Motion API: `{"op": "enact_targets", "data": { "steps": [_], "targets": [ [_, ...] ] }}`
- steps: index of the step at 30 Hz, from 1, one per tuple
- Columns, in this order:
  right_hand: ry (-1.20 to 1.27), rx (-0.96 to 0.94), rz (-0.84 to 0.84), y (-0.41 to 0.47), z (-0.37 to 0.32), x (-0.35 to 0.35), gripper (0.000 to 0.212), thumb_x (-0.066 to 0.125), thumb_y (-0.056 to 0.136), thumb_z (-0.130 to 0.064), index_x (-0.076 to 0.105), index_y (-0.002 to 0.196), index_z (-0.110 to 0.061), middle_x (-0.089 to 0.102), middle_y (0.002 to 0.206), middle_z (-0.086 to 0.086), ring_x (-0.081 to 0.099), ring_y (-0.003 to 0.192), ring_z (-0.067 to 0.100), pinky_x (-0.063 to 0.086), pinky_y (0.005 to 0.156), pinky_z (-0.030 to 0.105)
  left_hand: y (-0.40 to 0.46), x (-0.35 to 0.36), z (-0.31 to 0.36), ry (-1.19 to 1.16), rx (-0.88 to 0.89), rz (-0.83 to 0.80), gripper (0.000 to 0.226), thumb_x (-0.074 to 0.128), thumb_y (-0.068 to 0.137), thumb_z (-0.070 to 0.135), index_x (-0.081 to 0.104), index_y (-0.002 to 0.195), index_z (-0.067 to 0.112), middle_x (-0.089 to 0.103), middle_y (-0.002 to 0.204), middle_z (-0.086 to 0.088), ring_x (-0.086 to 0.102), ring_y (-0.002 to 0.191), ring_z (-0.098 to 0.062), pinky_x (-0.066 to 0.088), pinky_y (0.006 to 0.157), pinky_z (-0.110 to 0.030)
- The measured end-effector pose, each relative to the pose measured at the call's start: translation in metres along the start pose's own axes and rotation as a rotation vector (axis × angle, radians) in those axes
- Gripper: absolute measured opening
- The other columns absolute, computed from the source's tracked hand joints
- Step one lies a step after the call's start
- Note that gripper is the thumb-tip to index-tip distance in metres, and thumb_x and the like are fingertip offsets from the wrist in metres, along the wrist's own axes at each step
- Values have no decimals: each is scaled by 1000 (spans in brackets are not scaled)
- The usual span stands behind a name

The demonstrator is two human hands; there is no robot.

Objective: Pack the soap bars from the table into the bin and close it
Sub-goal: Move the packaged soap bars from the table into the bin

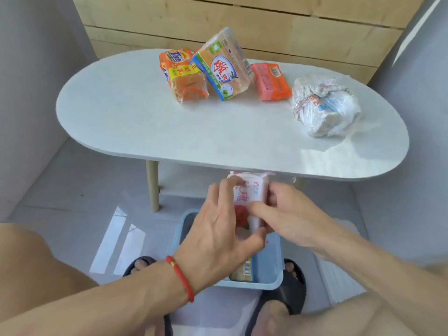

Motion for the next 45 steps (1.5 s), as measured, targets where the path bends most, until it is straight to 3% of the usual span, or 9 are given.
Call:
{"op": "enact_targets", "data": {
  "steps": [3, 6, 10, 17, 24, 31, 35, 42, 45],
  "targets": [
    [-173, 152, -75, 2, 54, 17, 28, 64, 83, -39, 70, 102, -19, 79, 95, 1, 75, 84, 21, 62, 76, 43, -20, 42, -53, 75, -91, -313, 51, 51, 83, 52, 37, 128, 33, 58, 110, 11, 57, 99, -5, 49, 86, -22],
    [-414, 285, -97, 21, 106, 30, 32, 56, 99, -33, 62, 124, -13, 72, 124, 6, 70, 97, 21, 53, 70, 27, -28, 61, -128, 647, -162, -527, 48, 46, 86, 39, 42, 130, 22, 49, 127, -8, 47, 121, -30, 46, 96, -44],
    [-517, 411, -115, 42, 151, 73, 38, 49, 104, -24, 48, 138, -9, 66, 119, 9, 63, 88, 20, 49, 67, 28, -27, 50, -194, 993, -320, -564, 51, 48, 87, 30, 38, 135, 17, 34, 140, -17, 37, 127, -35, 42, 95, -48],
    [-520, 550, -66, 60, 187, 132, 41, 56, 99, -12, 53, 139, -6, 64, 132, 11, 65, 117, 29, 52, 82, 32, -54, 69, -231, 696, -515, -580, 76, 42, 93, 11, 1, 157, 10, 35, 131, -20, 57, 109, -35, 52, 95, -42],
    [-828, 454, -36, 79, 189, 112, 40, 63, 92, -3, 62, 131, -10, 66, 131, 9, 62, 123, 29, 53, 94, 34, -58, 67, -238, 726, -511, -616, 81, 51, 91, 10, 3, 157, 12, 34, 132, -19, 62, 107, -33, 55, 94, -41],
    [-838, 488, 4, 81, 208, 136, 39, 41, 103, -1, 61, 135, -6, 64, 136, 12, 62, 124, 29, 53, 97, 36, -63, 73, -241, 725, -538, -613, 91, 55, 89, 5, -4, 157, 15, 25, 140, -22, 67, 101, -34, 55, 91, -38],
    [-913, 435, 4, 81, 205, 142, 49, 53, 99, -1, 43, 148, 1, 50, 146, 20, 58, 127, 33, 52, 101, 38, -62, 73, -241, 718, -538, -600, 88, 54, 89, 5, -1, 157, 15, 27, 139, -21, 68, 99, -34, 54, 90, -37],
    [-980, 380, -364, 57, 216, 167, 42, 47, 104, -6, 51, 146, -6, 45, 154, 13, 35, 146, 32, 31, 119, 38, -61, 76, -242, 765, -539, -623, 85, 52, 90, 2, 2, 158, 14, 23, 144, -25, 68, 100, -33, 56, 92, -37],
    [-853, 459, -382, 45, 218, 154, 42, 49, 102, -6, 51, 144, -4, 52, 146, 14, 50, 135, 29, 44, 110, 33, -60, 72, -235, 789, -581, -673, 85, 57, 90, 4, 6, 157, 17, 21, 148, -27, 66, 104, -32, 56, 93, -38]
  ]
}}
Point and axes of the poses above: each hand's wrist, its own y-axis towards the middle knuckle, its own x-axis out of the palm, z = x × y, the point moved 7 cm from there along y, towards the middle knuckle
